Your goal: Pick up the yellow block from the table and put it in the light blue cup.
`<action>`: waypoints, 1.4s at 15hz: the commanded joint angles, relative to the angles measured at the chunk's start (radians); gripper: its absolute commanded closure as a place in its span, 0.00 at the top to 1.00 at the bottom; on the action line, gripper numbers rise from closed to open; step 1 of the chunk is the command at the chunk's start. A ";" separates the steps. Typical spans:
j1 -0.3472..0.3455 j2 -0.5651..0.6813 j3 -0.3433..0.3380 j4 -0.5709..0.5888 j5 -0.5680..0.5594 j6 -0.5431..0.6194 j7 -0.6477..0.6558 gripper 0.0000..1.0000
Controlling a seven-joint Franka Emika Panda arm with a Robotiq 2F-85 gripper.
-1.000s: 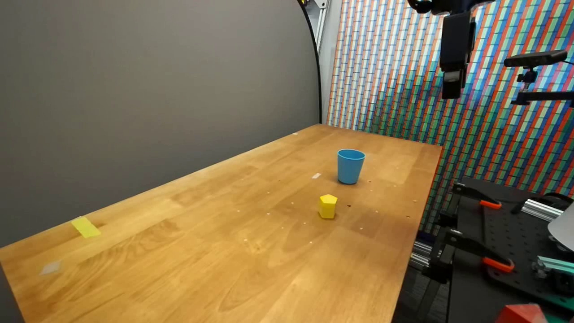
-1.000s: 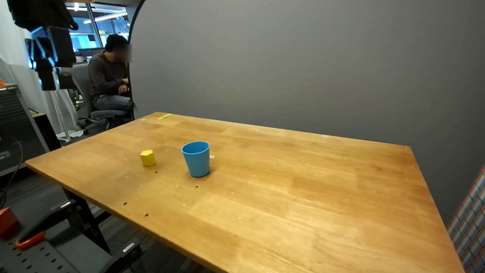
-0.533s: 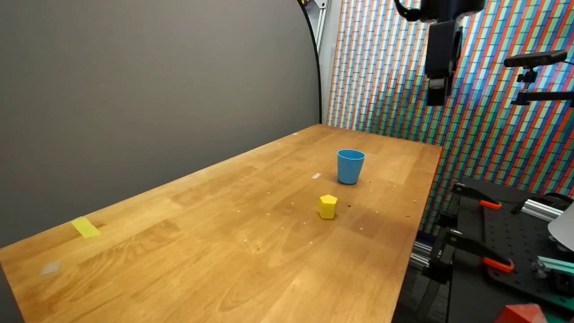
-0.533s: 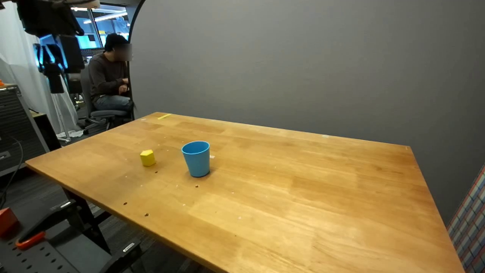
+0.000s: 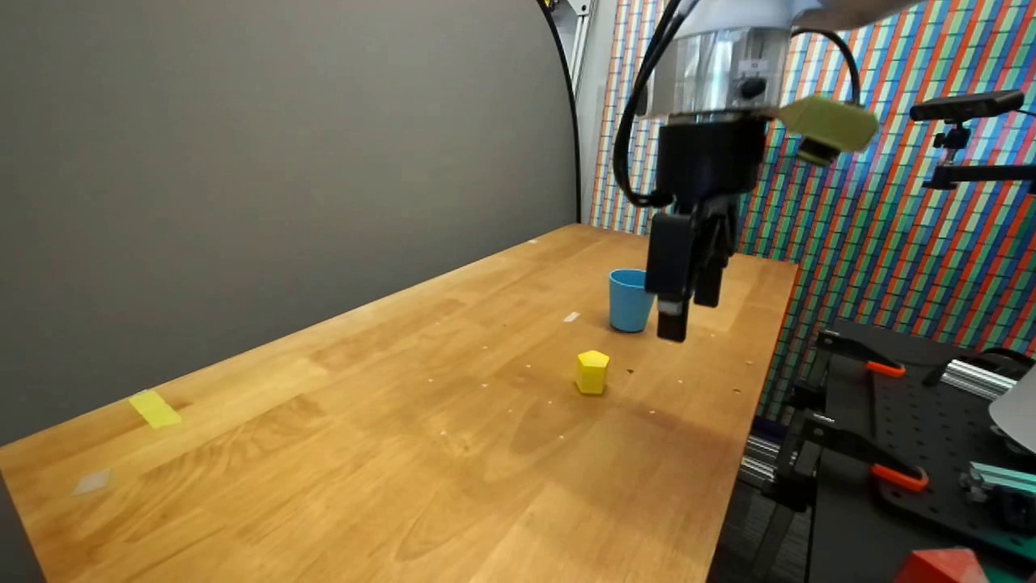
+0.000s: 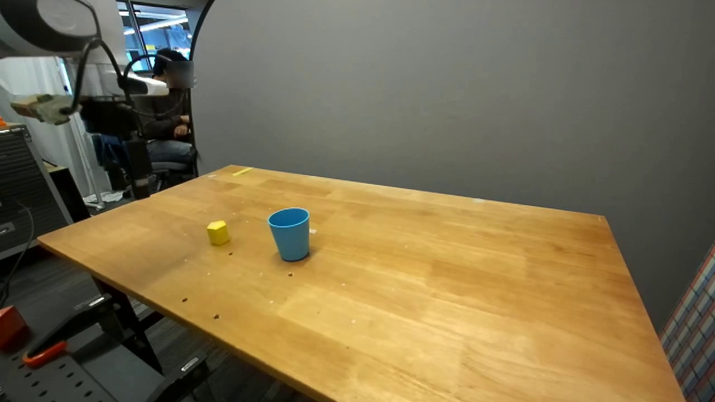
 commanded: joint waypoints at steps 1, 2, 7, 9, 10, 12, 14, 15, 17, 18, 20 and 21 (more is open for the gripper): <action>-0.004 0.220 -0.032 0.092 -0.181 0.091 0.176 1.00; 0.005 0.265 -0.064 0.118 -0.233 0.094 0.211 1.00; 0.051 0.457 -0.216 0.293 -0.350 0.067 0.254 1.00; 0.060 0.515 -0.245 0.359 -0.322 0.063 0.231 1.00; 0.066 0.543 -0.260 0.387 -0.317 0.067 0.231 1.00; 0.066 0.584 -0.264 0.423 -0.279 0.064 0.211 0.74; 0.059 0.598 -0.254 0.438 -0.224 0.028 0.201 0.58; 0.052 0.599 -0.246 0.438 -0.183 0.006 0.198 0.51; 0.074 0.578 -0.268 0.429 -0.164 -0.073 0.240 0.37; 0.066 0.561 -0.262 0.418 -0.137 -0.093 0.239 0.34; 0.074 0.536 -0.268 0.406 -0.117 -0.130 0.271 0.20; 0.082 0.520 -0.274 0.400 -0.125 -0.134 0.291 0.20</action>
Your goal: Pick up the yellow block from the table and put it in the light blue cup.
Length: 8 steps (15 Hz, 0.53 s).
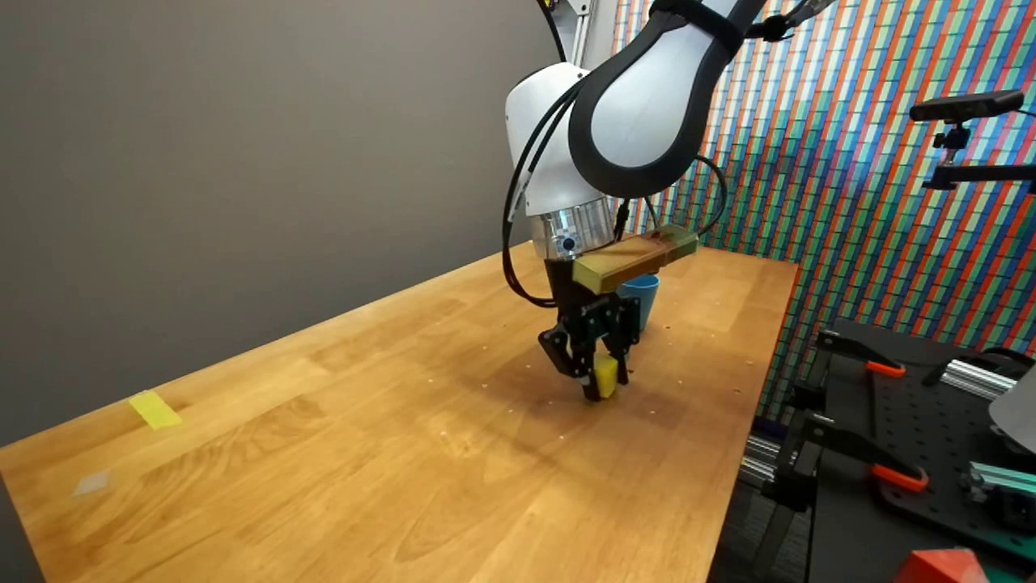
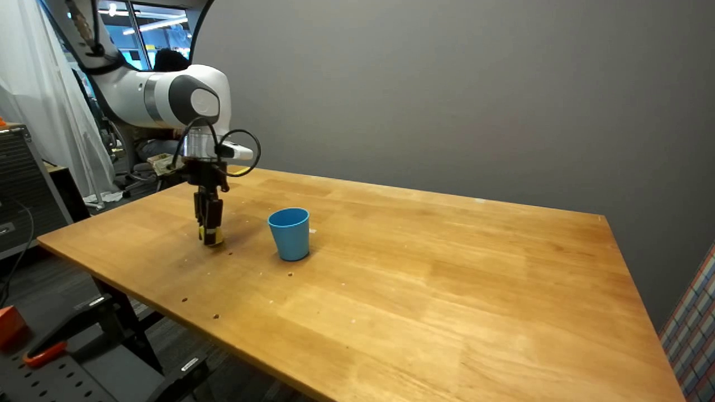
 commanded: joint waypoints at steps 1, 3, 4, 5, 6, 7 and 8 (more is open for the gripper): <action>0.038 -0.073 -0.033 -0.023 0.007 -0.052 0.072 0.20; 0.057 -0.107 -0.052 -0.021 -0.035 -0.070 0.121 0.20; 0.070 -0.136 -0.067 -0.022 -0.066 -0.090 0.154 0.20; 0.076 -0.156 -0.076 -0.022 -0.095 -0.099 0.183 0.20; 0.078 -0.183 -0.088 -0.021 -0.128 -0.122 0.216 0.20; 0.075 -0.202 -0.091 -0.020 -0.156 -0.144 0.244 0.20; 0.070 -0.225 -0.099 -0.023 -0.190 -0.165 0.283 0.20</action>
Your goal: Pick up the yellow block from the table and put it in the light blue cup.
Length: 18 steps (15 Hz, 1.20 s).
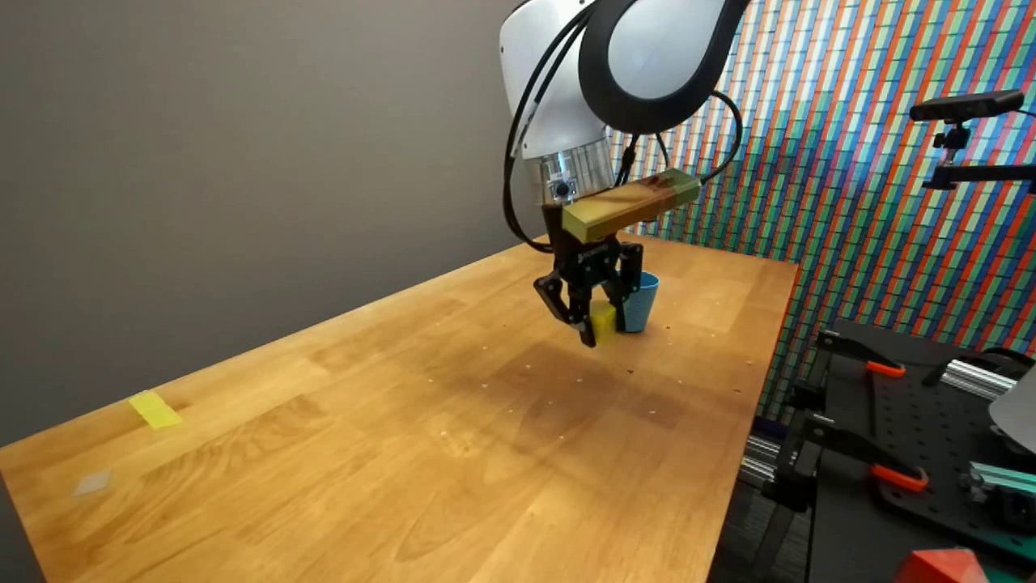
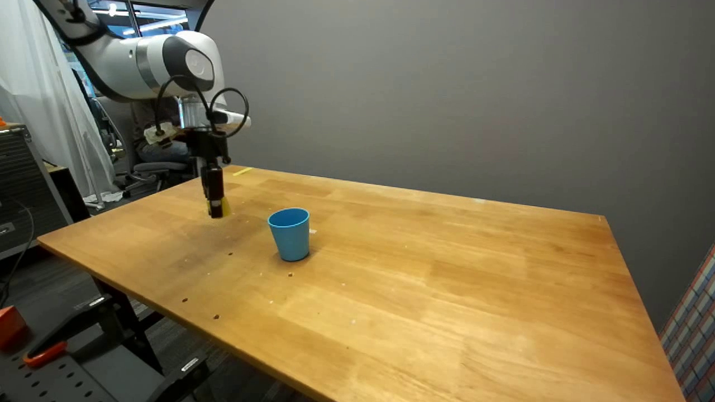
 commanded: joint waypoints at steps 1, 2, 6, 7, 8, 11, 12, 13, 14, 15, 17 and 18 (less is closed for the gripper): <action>0.003 -0.110 -0.037 -0.024 -0.105 -0.088 0.128 0.20; -0.013 -0.122 -0.044 -0.027 -0.123 -0.107 0.157 0.20; -0.078 -0.123 -0.060 -0.032 -0.137 -0.128 0.210 0.20; -0.094 -0.114 -0.066 -0.032 -0.134 -0.126 0.218 0.20; -0.111 -0.105 -0.074 -0.036 -0.133 -0.112 0.225 0.20; -0.144 -0.092 -0.097 -0.039 -0.149 -0.090 0.252 0.20; -0.154 -0.093 -0.101 -0.040 -0.145 -0.084 0.256 0.20; -0.160 -0.091 -0.105 -0.041 -0.147 -0.080 0.262 0.20; -0.167 -0.085 -0.107 -0.038 -0.147 -0.078 0.262 0.20; -0.171 -0.077 -0.109 -0.034 -0.149 -0.072 0.265 0.20; -0.178 -0.067 -0.106 -0.033 -0.141 -0.058 0.254 0.62; -0.179 -0.064 -0.103 -0.035 -0.133 -0.052 0.243 0.71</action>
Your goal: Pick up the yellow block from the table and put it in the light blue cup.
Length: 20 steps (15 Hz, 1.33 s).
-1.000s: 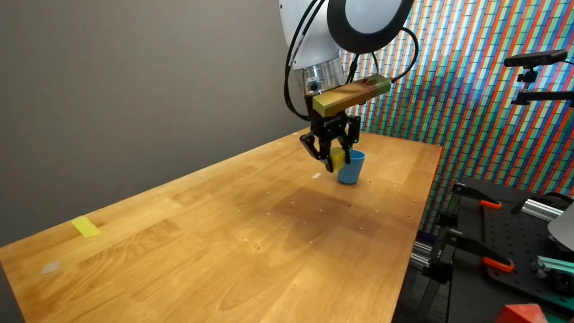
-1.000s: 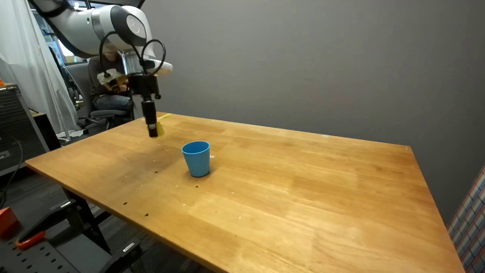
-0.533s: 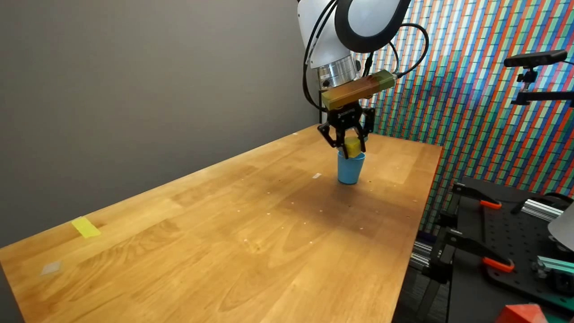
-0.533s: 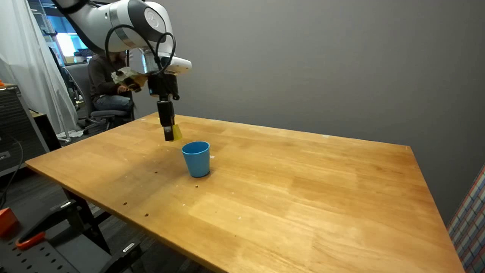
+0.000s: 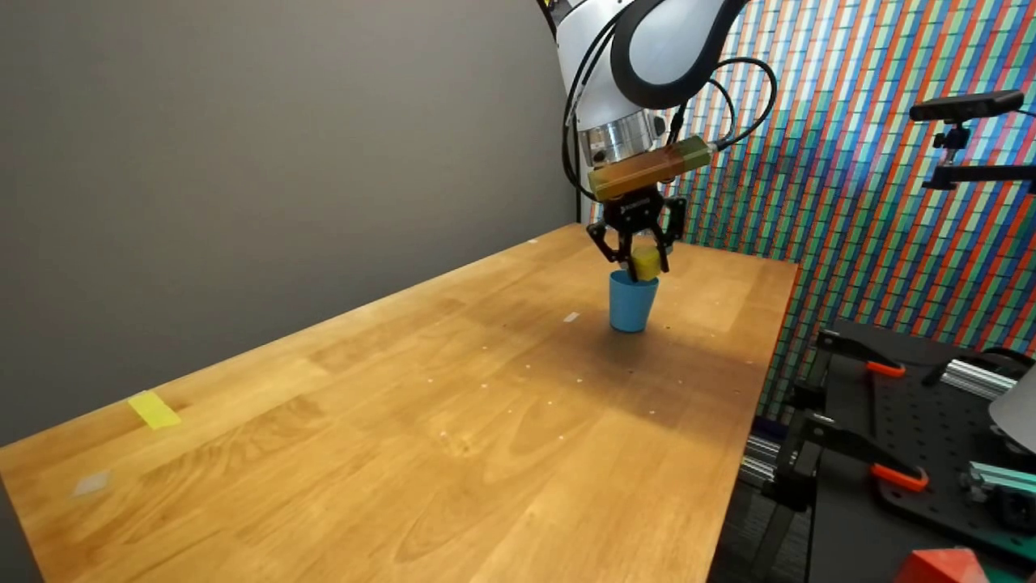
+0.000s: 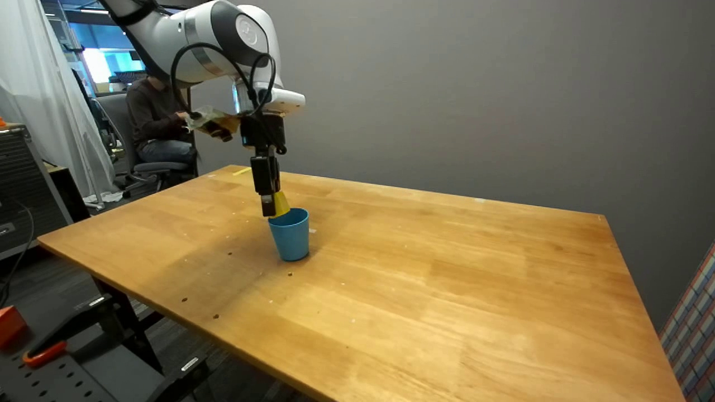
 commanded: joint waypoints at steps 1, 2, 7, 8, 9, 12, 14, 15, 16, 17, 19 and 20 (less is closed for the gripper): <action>-0.007 0.010 0.005 -0.005 -0.005 0.040 0.001 0.77; -0.005 0.001 0.011 -0.004 -0.003 0.042 -0.022 0.86; 0.006 -0.108 0.066 -0.004 0.011 0.071 -0.189 1.00; 0.008 -0.136 0.079 -0.001 0.014 0.064 -0.227 1.00; 0.006 -0.168 0.094 0.002 0.031 0.059 -0.274 1.00; 0.005 -0.268 0.133 -0.003 0.074 0.057 -0.416 1.00; 0.004 -0.332 0.151 -0.011 0.117 0.055 -0.528 1.00; 0.003 -0.359 0.157 -0.013 0.147 0.058 -0.591 1.00; 0.005 -0.396 0.163 -0.026 0.189 0.055 -0.657 1.00; -0.004 -0.312 0.167 0.013 0.132 0.062 -0.545 1.00; -0.007 -0.359 0.177 0.001 0.164 0.054 -0.610 1.00; -0.008 -0.371 0.178 -0.006 0.166 0.053 -0.620 1.00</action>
